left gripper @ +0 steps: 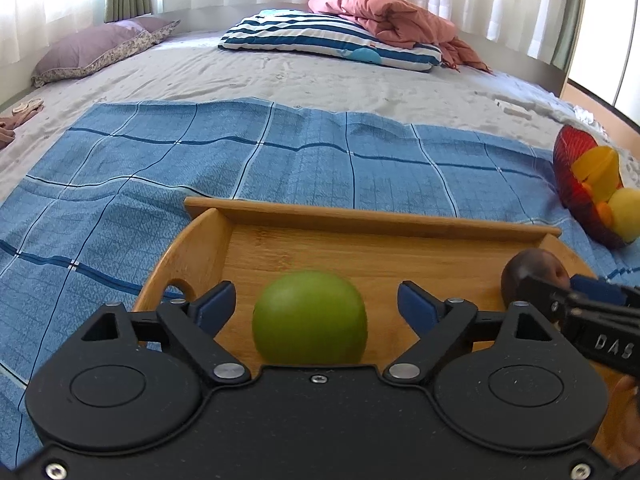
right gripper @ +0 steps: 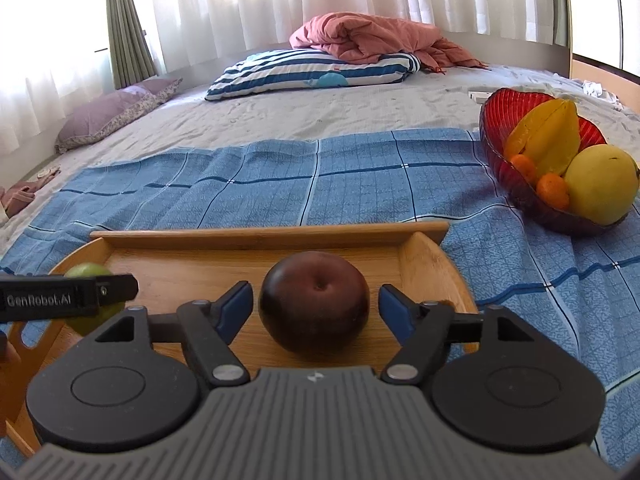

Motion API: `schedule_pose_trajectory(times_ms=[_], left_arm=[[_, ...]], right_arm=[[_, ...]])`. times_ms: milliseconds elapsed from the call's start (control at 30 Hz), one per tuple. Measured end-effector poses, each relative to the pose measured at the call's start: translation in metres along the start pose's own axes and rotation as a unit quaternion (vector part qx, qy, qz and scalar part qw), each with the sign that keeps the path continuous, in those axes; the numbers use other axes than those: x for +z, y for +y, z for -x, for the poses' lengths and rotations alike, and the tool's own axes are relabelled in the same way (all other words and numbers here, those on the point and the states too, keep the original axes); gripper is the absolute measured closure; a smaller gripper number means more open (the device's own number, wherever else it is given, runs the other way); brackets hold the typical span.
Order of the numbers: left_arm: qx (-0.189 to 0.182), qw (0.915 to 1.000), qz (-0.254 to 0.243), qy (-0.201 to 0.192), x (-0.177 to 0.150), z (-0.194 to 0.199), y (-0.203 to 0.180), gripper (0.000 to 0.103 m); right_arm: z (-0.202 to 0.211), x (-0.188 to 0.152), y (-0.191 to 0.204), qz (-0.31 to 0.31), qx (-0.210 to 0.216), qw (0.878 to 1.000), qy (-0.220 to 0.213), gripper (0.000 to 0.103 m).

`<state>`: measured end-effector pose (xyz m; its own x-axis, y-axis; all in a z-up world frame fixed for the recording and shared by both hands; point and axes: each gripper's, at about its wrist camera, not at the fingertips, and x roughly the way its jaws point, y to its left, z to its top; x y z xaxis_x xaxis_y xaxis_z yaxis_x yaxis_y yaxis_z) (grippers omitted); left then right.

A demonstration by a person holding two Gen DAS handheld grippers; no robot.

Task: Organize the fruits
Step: 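Release the green apple on the tray with the left tool while the right releases the red apple, then withdraw both open tools from the tray back toward the loose fruit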

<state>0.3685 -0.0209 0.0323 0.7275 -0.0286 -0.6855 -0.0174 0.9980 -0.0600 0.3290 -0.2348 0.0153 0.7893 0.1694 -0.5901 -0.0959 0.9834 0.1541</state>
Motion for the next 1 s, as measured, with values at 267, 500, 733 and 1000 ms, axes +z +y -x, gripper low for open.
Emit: schedule_pose_trajectory(times_ms=[267, 500, 733, 1000], left_arm=[[0.009, 0.9999, -0.006, -0.001, -0.005, 0.004, -0.001, 0.011], [0.013, 0.9999, -0.01, -0.003, -0.008, 0.01, 0.0, 0.009], [0.009, 0.9998, -0.019, -0.001, -0.015, 0.018, 0.001, 0.009], [0.004, 0.9995, -0.028, -0.011, -0.025, 0.036, -0.001, 0.008]], right_arm=[[0.004, -0.002, -0.002, 0.002, 0.002, 1.0, 0.001, 0.018], [0.005, -0.003, 0.001, 0.006, 0.002, 1.0, 0.001, 0.016], [0.011, -0.006, 0.001, 0.006, 0.003, 1.0, -0.002, 0.014], [0.029, -0.013, 0.005, 0.008, 0.007, 1.0, -0.013, 0.013]])
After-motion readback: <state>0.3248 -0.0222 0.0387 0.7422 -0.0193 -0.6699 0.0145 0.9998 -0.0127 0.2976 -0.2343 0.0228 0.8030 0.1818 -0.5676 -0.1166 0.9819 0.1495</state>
